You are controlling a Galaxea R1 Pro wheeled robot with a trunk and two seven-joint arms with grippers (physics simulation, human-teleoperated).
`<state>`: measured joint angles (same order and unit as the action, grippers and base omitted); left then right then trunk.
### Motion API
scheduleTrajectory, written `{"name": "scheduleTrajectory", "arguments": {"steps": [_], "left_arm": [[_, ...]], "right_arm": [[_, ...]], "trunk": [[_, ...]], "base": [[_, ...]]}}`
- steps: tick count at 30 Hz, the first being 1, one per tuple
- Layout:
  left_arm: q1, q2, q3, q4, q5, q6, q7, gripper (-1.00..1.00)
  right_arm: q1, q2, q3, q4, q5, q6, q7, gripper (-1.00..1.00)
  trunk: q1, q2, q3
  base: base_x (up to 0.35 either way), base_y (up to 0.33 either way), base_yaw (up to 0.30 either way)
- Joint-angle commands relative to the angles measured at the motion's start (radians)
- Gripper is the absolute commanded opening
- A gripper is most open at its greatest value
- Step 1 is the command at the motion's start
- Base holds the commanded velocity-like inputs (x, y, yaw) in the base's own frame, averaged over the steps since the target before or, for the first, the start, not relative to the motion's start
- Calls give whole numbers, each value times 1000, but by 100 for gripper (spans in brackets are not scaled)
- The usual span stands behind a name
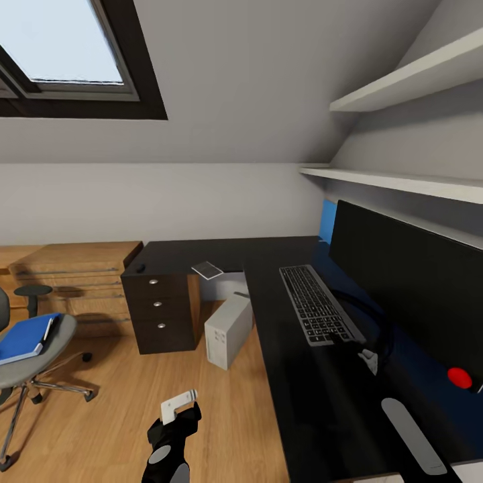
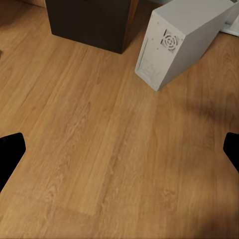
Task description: In the bedroom, organize the workspace by keeping the computer under the desk, ensuring the monitor is on the desk, placing the keyboard on the desk next to the monitor, placing the mouse on the desk next to the keyboard, moving the folder from the swivel chair onto the desk next to the mouse, stacking the notebook on top of the folder with the pen on top of the notebook, and positioning the swivel chair next to the desk.
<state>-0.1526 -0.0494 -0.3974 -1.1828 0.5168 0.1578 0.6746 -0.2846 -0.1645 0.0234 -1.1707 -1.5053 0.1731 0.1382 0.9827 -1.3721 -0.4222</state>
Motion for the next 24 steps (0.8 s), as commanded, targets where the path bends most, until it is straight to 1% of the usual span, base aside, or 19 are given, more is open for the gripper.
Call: {"name": "scheduleTrajectory", "arguments": {"steps": [1,11,13,14,19,24], "left_arm": [[0,0,-2,-1,3,5,6,100],[-1,2,1,-1,5,3,7,100],[0,5,5,-2,4,-3,8,100],[0,6,6,-2,4,-22,9,100],[-1,6,5,-2,5,-46,10,100],[-1,6,5,-1,5,-47,10,100]], "right_arm": [[-1,0,1,0,-12,2,5,-100],[-1,6,3,7,-12,-4,-2,-100],[-1,6,5,32,-10,-3,-38,-100],[-1,6,6,42,-9,-3,-55,-100],[-1,7,6,48,-9,0,-66,-100],[-1,7,6,48,-10,2,-72,-100]], "trunk": [[0,-1,-1],[0,-1,-1],[0,-1,-1],[0,-1,-1],[0,-1,-1],[0,-1,-1]], "base": [[0,0,0],[0,0,0],[0,0,0],[0,0,0],[0,0,0],[0,0,0]]}}
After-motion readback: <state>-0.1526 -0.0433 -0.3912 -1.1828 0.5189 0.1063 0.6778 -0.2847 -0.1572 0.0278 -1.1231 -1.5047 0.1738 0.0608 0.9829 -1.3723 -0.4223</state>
